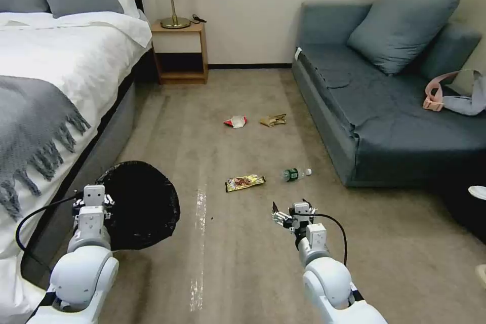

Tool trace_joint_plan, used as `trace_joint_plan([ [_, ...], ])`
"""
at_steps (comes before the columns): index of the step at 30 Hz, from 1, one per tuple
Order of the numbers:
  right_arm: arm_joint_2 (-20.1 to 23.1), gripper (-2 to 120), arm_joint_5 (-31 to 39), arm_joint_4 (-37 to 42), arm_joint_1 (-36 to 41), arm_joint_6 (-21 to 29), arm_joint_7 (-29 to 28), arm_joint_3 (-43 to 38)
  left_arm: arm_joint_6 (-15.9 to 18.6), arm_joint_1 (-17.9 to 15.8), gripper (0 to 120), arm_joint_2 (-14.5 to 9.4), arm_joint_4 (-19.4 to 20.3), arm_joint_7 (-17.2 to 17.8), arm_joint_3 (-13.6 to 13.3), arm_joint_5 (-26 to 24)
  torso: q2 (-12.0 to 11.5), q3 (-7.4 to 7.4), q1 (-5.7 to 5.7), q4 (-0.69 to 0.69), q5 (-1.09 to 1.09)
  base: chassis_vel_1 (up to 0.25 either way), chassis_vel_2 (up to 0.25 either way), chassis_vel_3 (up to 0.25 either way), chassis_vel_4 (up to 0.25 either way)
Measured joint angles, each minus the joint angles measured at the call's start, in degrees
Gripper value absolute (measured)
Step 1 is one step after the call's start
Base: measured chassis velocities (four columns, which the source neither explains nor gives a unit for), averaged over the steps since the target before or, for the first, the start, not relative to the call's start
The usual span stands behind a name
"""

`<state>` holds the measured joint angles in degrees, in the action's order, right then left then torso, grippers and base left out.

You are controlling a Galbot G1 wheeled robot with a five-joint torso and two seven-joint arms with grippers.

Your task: Pick up the trash bin, then pick up the garbage on the floor and place it into the trash bin.

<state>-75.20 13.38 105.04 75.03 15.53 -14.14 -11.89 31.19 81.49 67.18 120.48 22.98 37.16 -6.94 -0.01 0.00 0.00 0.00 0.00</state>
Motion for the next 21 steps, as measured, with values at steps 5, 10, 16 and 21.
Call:
trace_joint_plan([
  [5, -0.1, 100, 0.1, 0.0, 0.8, -0.9, 0.6, -0.2, -0.9, 0.8, 5, 0.2, 0.0, 0.0, 0.4, 0.4, 0.0, 0.0, 0.0, 0.0, 0.0, 0.0, 0.0, 0.0, 0.0],
  [10, 0.0, 100, 0.0, 0.5, 1.9, -1.4, 1.1, -0.8, -1.4, 1.2, 5, 0.4, 0.0, -0.1, 0.4, 0.5, 0.0, 0.0, 0.0, 0.0, 0.0, 0.0, 0.0, 0.0, 0.0],
  [16, 0.4, 100, 0.0, 0.7, 2.5, -2.0, 1.6, -1.4, -1.8, 1.3, 5, 0.7, 0.0, -0.1, 0.3, 0.9, 0.0, 0.0, 0.0, 0.0, 0.0, -0.044, 0.036, 0.037, -0.04],
  [21, 0.6, 100, -0.1, 0.7, 2.4, -2.2, 1.7, -1.4, -2.1, 1.3, 5, 0.7, 0.2, -0.1, 0.4, 1.4, 0.0, 0.0, 0.0, 0.0, 0.0, -0.079, 0.097, 0.09, -0.088],
])
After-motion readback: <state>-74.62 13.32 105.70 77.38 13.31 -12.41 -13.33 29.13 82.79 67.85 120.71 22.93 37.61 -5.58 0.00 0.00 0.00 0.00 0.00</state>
